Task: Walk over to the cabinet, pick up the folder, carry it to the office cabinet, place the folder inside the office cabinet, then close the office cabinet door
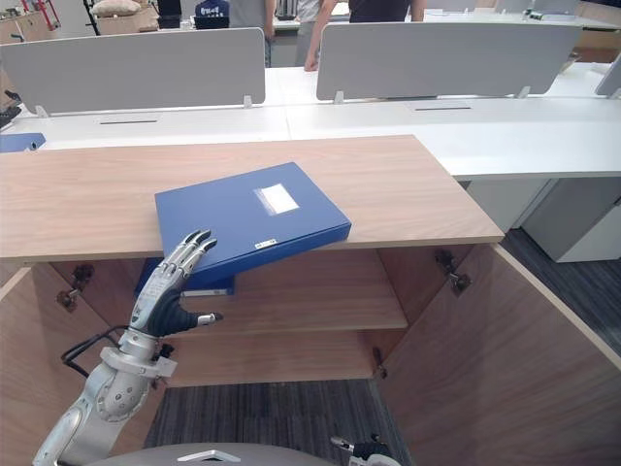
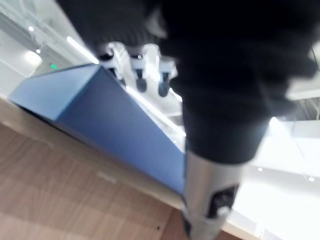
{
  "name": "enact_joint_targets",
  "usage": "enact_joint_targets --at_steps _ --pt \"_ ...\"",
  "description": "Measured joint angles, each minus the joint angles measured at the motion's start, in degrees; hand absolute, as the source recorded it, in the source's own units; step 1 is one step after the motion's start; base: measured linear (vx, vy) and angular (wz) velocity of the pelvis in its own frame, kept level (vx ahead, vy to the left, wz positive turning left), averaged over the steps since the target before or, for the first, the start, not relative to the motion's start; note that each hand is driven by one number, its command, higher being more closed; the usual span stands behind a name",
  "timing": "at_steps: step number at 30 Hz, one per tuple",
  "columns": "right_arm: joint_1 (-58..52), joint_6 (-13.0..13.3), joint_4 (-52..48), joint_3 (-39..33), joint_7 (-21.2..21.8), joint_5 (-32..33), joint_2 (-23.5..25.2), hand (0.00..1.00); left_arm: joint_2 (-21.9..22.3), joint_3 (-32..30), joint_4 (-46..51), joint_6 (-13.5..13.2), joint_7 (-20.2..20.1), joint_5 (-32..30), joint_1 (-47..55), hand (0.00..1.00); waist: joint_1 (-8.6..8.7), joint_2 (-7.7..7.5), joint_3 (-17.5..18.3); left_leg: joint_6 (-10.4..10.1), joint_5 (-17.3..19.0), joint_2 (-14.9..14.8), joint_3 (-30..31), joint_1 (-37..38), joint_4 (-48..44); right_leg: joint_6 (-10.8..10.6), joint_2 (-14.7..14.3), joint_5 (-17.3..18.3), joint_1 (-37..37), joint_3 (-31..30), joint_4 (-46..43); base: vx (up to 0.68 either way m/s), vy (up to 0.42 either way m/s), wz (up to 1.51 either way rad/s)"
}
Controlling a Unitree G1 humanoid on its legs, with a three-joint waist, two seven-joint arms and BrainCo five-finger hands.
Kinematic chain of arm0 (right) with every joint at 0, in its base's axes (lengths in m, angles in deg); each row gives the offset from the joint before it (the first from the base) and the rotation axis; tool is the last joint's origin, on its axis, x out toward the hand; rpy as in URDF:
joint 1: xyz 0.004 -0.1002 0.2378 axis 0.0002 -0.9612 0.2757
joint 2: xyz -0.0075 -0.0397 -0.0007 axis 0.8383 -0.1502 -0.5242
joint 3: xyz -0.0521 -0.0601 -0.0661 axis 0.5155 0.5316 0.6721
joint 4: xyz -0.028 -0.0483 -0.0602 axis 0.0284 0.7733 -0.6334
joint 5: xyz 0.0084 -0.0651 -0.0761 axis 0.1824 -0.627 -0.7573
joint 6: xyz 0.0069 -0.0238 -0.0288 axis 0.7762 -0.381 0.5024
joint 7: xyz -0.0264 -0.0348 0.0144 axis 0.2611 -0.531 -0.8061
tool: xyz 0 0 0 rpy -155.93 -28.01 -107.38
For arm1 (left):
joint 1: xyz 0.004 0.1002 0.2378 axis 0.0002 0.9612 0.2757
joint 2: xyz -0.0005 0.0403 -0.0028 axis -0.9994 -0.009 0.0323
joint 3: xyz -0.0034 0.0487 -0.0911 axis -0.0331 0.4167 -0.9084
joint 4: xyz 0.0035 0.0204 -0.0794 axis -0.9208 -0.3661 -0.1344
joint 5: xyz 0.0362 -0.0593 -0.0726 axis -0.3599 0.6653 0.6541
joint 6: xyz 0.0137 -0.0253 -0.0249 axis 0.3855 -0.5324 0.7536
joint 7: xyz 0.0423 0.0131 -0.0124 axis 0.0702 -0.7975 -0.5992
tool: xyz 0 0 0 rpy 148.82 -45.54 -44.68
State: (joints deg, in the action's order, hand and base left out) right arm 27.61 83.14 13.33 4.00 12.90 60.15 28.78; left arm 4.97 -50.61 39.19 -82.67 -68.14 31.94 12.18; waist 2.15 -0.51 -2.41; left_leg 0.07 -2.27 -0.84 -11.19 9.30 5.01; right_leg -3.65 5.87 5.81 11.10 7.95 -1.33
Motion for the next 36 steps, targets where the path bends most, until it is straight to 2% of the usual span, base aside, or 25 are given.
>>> enact_joint_targets --at_steps 11,22,26,27,36 --pt "-0.2 0.0 0.0 0.0 0.0 0.5 0.0 0.00 0.8 0.6 -2.3 2.4 1.8 -4.7 -0.1 0.00 0.20 0.06 0.1 0.0 0.0 0.0 0.0 -0.2 0.0 0.0 0.0 -0.1 0.0 0.1 0.3 0.00 0.000 0.00" --pt "-1.0 0.0 0.0 0.0 0.1 1.1 0.0 0.00 5.1 -2.1 -5.0 4.6 3.7 -6.8 -0.2 0.00 0.18 0.09 0.4 -0.1 0.1 -0.1 0.0 -0.4 0.0 0.0 -0.1 -0.1 0.0 0.2 0.5 0.00 0.000 0.00" --pt "-1.0 0.0 0.0 0.0 0.1 1.2 0.1 0.00 5.1 -2.7 -5.3 5.3 4.0 -7.6 -0.2 0.00 0.32 0.07 0.4 -0.1 0.1 -0.2 0.0 -0.4 0.0 0.0 -0.2 -0.2 0.0 0.2 0.5 0.00 0.000 0.00" --pt "-1.0 0.0 0.0 0.0 0.2 1.2 0.1 0.00 5.2 -2.7 -5.4 5.6 4.2 -8.0 -0.2 1.00 0.37 0.06 0.4 -0.1 0.1 -0.2 0.0 -0.4 0.0 -0.1 -0.2 -0.2 0.0 0.2 0.5 0.00 0.000 0.00" --pt "-1.2 0.0 0.0 0.1 1.3 2.9 0.1 0.00 5.2 -5.0 -7.3 7.4 7.1 -11.7 -4.7 1.00 1.22 -0.31 1.2 -0.2 0.1 -0.2 -0.1 -0.4 0.0 -0.1 -0.2 -0.2 0.0 0.2 0.7 0.00 0.000 0.00"
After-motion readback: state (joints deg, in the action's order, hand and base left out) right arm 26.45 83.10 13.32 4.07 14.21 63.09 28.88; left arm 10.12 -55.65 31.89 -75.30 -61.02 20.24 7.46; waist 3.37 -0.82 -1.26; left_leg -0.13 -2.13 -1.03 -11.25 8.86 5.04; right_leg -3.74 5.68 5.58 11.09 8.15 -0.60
